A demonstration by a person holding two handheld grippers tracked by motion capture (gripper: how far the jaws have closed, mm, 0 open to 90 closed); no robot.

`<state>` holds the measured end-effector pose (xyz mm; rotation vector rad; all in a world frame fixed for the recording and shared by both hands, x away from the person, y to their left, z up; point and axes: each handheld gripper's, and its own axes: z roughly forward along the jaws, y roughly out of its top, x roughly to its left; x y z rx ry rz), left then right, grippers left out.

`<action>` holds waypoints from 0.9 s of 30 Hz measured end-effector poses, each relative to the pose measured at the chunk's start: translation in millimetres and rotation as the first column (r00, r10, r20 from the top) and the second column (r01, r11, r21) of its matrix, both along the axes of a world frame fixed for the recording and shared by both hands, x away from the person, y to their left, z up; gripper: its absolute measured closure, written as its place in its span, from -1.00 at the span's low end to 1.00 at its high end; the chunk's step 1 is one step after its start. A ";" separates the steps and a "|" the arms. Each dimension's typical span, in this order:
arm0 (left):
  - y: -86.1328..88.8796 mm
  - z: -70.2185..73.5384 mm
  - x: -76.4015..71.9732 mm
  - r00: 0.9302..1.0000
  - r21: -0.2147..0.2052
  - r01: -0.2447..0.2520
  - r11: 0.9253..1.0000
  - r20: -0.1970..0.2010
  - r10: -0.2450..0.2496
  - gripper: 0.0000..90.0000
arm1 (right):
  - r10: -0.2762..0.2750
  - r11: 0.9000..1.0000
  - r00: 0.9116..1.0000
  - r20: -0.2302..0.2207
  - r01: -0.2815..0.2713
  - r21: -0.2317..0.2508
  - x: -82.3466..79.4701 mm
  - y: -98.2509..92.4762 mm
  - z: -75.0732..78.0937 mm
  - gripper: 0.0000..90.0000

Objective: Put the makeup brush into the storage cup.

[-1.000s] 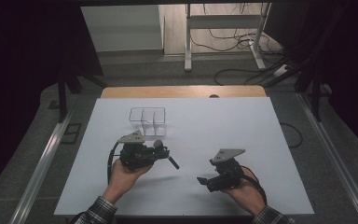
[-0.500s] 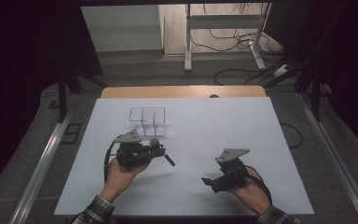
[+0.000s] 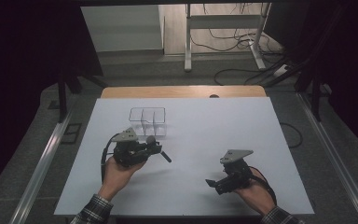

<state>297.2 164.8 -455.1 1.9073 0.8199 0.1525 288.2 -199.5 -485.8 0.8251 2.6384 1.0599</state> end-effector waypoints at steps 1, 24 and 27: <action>0.4 0.2 0.1 1.000 0.001 -0.002 1.000 0.002 0.002 0.71 | -0.004 1.000 1.000 -0.003 0.004 0.001 -0.2 -0.6 0.2 -0.96; 7.6 5.7 6.2 0.999 0.010 -0.040 0.999 0.032 0.040 0.70 | -0.073 0.997 0.997 0.033 0.074 -0.008 -5.9 -22.5 3.0 -1.00; 9.3 7.2 7.7 0.998 0.007 -0.046 0.999 0.038 0.046 0.70 | -0.076 0.997 0.996 0.036 0.077 -0.011 -6.3 -24.5 3.0 -1.00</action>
